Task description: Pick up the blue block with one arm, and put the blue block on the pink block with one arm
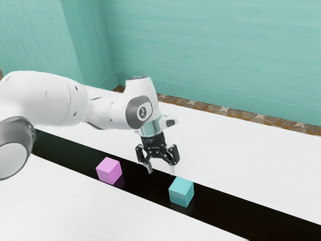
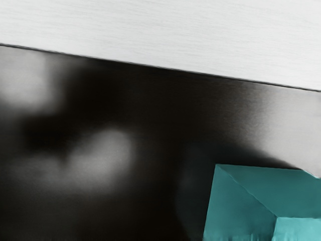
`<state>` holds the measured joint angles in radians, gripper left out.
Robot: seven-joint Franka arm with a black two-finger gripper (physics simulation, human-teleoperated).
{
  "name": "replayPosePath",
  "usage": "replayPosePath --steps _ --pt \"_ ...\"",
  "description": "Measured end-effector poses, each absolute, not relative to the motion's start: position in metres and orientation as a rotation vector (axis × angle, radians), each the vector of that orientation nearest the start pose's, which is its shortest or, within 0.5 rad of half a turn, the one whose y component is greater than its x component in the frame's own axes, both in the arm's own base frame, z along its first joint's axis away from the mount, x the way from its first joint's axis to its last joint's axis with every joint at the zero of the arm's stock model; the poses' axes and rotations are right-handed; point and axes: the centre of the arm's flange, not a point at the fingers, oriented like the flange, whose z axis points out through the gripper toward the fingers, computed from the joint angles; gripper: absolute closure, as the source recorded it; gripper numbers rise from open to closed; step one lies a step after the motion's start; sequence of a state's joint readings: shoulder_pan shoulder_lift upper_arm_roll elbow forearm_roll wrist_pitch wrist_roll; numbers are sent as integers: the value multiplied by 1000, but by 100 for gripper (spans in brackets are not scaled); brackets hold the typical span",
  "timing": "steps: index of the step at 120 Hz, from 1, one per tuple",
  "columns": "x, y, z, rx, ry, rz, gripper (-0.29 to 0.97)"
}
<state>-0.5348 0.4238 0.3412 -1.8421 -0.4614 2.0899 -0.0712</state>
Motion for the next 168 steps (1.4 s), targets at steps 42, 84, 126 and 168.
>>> replayPosePath --steps 42,84,126,168 --pt "593 -228 305 -3285 101 -64 6" --pt "569 -246 265 -3222 85 -42 7" --pt "571 -247 257 -3217 15 -82 16" --pt "580 -224 296 -3206 -17 -141 29"
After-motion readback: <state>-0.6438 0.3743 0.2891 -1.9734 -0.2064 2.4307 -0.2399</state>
